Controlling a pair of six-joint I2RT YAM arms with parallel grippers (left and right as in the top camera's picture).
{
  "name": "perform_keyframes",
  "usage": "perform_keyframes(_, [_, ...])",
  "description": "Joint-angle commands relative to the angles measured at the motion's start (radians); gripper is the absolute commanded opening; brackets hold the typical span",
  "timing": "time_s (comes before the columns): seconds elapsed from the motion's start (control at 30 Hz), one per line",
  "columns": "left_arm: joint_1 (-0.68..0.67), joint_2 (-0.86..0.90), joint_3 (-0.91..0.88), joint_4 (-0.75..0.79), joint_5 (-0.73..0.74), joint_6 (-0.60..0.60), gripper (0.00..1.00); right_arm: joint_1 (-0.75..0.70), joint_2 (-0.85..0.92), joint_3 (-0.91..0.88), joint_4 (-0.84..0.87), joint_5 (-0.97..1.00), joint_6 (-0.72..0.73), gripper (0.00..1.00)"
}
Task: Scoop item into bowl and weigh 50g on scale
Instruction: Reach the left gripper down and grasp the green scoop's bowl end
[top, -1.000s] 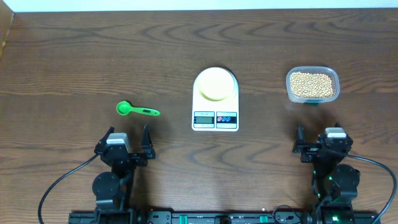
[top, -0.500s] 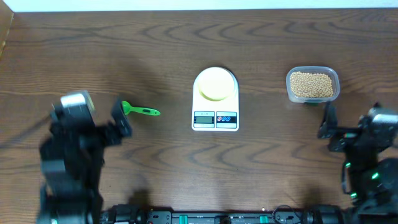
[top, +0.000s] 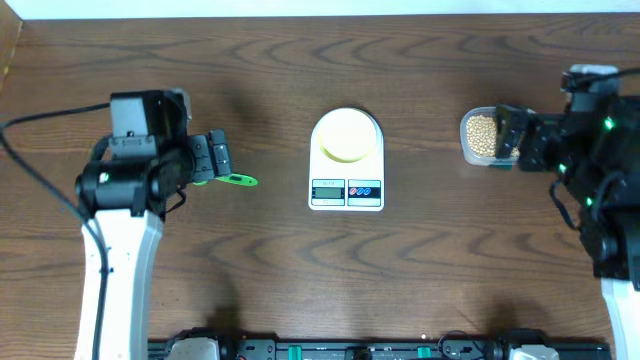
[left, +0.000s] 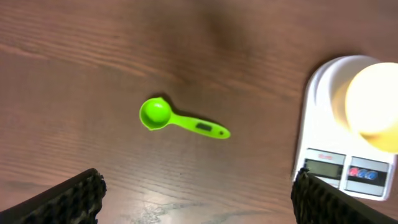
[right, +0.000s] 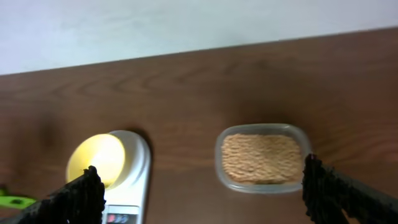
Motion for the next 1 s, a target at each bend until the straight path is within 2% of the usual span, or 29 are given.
perform_keyframes(0.0, [0.044,0.097,0.015,-0.013,-0.091,-0.093,0.98,0.006,0.053,0.014,0.006,-0.118,0.063,0.99])
perform_keyframes(0.17, [0.166,0.240,0.015,0.023,-0.010,-0.111,0.98,0.006,0.093,0.014,0.010,-0.274,0.061,0.99])
perform_keyframes(0.37, [0.263,0.395,0.015,0.122,-0.005,-0.113,0.98,0.036,0.098,0.014,0.009,-0.278,0.061,0.99])
perform_keyframes(0.6, [0.260,0.509,0.015,0.141,-0.005,-0.014,0.98,0.056,0.098,0.014,0.005,-0.206,0.061,0.99])
perform_keyframes(0.73, [0.243,0.546,0.014,0.146,-0.005,0.081,0.98,0.057,0.098,0.014,0.006,-0.206,0.062,0.99])
perform_keyframes(0.87, [0.243,0.565,0.014,0.158,-0.021,0.098,0.99,0.056,0.098,0.014,0.006,-0.206,0.062,0.99])
perform_keyframes(0.97, [0.242,0.573,0.014,0.165,-0.043,0.109,0.89,0.056,0.098,0.014,0.007,-0.204,0.062,0.99])
